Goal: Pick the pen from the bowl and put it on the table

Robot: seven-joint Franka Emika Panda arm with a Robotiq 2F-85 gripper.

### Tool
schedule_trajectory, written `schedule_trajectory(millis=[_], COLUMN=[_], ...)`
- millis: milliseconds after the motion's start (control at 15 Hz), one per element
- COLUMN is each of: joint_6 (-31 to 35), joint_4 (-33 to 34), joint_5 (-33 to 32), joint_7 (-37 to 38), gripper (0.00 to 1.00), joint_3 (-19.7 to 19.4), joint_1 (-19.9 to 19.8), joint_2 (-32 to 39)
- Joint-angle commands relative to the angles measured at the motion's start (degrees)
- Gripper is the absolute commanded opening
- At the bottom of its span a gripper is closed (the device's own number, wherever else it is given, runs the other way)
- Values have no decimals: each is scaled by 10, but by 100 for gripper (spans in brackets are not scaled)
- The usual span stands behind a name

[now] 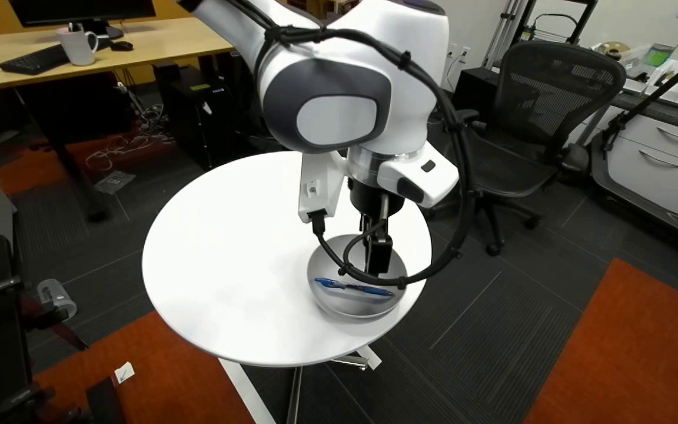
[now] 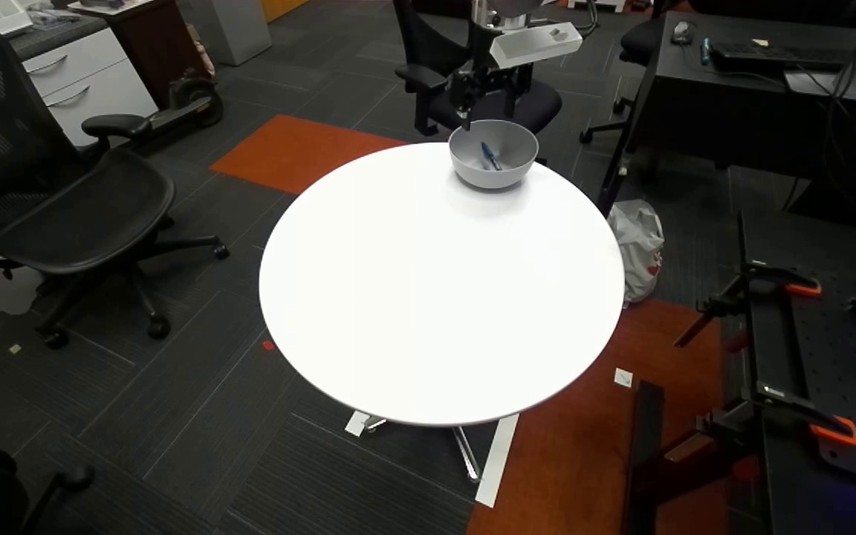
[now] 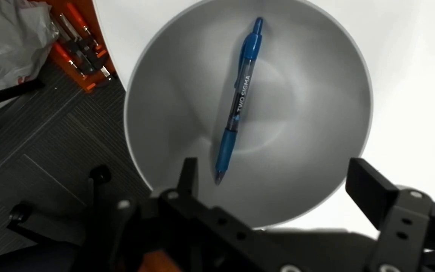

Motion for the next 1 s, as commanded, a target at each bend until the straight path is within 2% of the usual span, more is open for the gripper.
schedule_trajectory(millis=[0, 933], joint_6=[-32, -79], joint_4=[33, 98], joint_5=[12, 10], joint_7=[0, 3], gripper=[100, 100], joint_3=[5, 5], joint_1=[-8, -15], joint_2=[23, 100])
